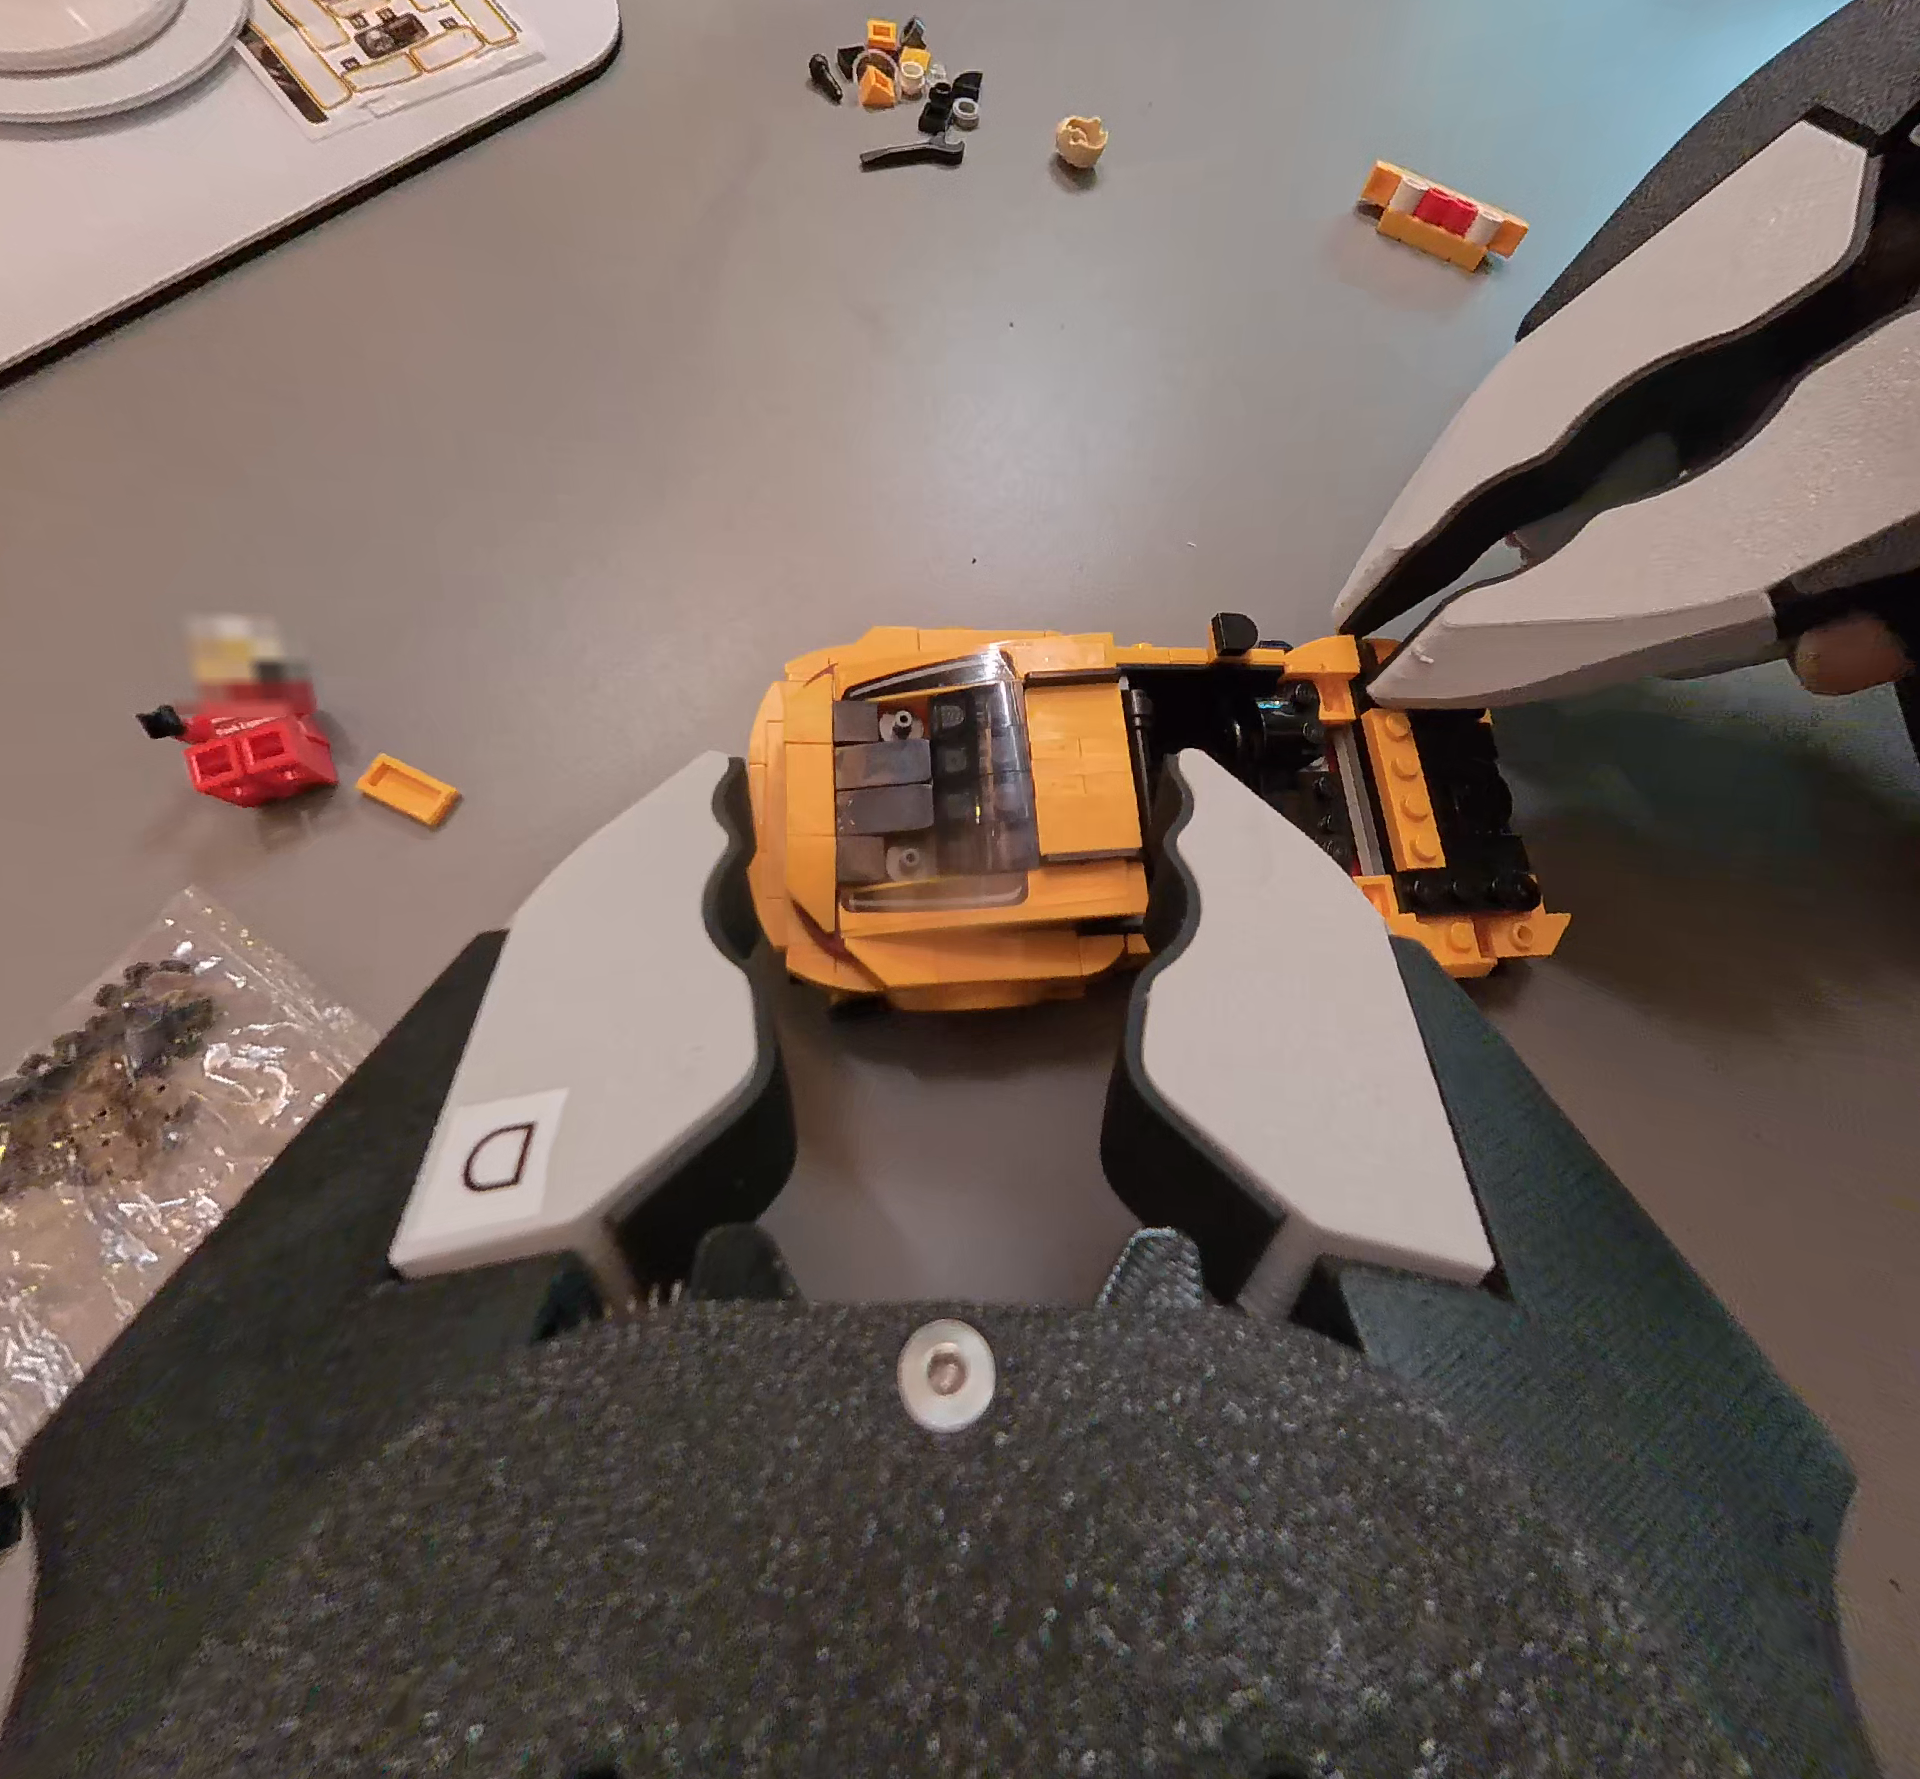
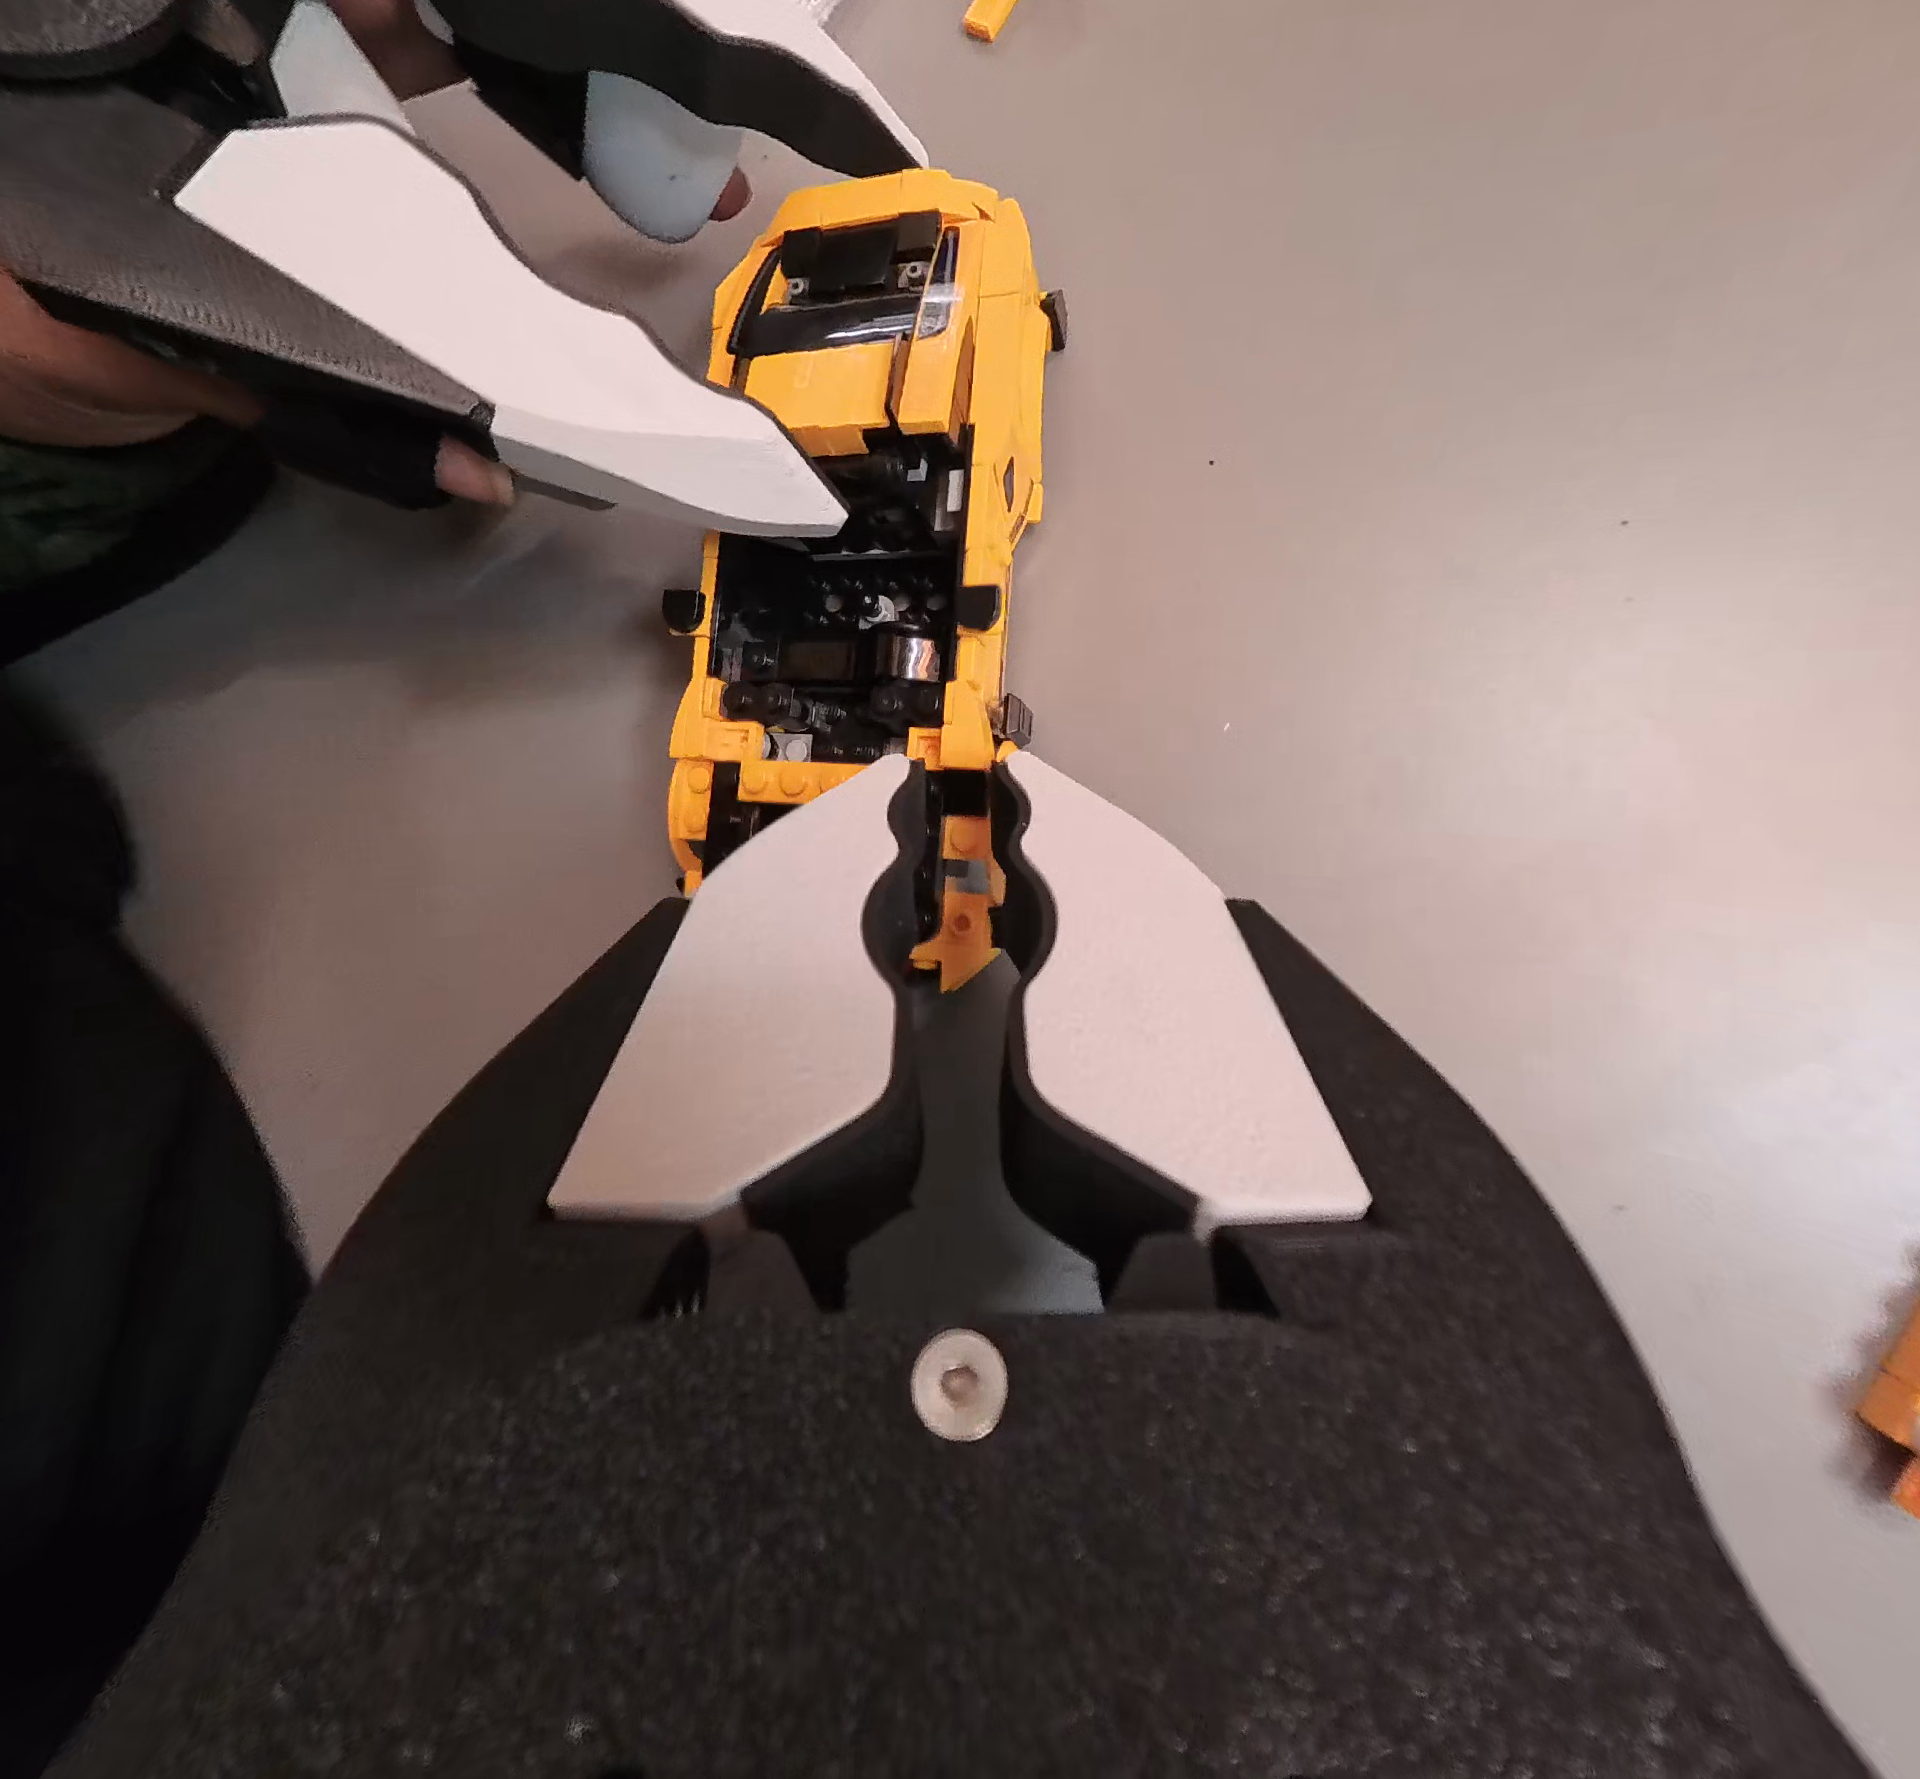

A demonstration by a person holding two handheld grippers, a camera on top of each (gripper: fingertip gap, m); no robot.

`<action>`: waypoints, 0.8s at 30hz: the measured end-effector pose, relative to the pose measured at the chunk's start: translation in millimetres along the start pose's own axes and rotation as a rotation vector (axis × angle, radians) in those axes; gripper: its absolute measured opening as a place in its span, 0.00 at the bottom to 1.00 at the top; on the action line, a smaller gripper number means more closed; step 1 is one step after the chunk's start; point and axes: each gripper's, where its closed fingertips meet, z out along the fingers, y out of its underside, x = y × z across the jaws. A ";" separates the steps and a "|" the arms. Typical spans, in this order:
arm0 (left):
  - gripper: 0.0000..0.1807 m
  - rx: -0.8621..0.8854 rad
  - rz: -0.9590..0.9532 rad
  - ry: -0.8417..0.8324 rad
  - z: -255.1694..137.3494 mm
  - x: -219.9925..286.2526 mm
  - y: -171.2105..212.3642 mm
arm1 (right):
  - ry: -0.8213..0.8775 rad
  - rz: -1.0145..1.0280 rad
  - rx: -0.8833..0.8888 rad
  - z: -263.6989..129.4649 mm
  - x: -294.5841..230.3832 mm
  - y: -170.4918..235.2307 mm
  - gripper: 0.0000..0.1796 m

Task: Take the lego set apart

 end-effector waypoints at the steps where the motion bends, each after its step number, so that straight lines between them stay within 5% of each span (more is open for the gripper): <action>1: 0.40 0.000 0.000 -0.001 -0.1 0.0 0.1 | -0.004 0.022 -0.009 0.2 0.4 -0.1 0.06; 24: 0.40 0.007 0.018 0.008 0.0 3.7 0.9 | 0.059 -0.065 0.009 1.0 -1.6 2.4 0.05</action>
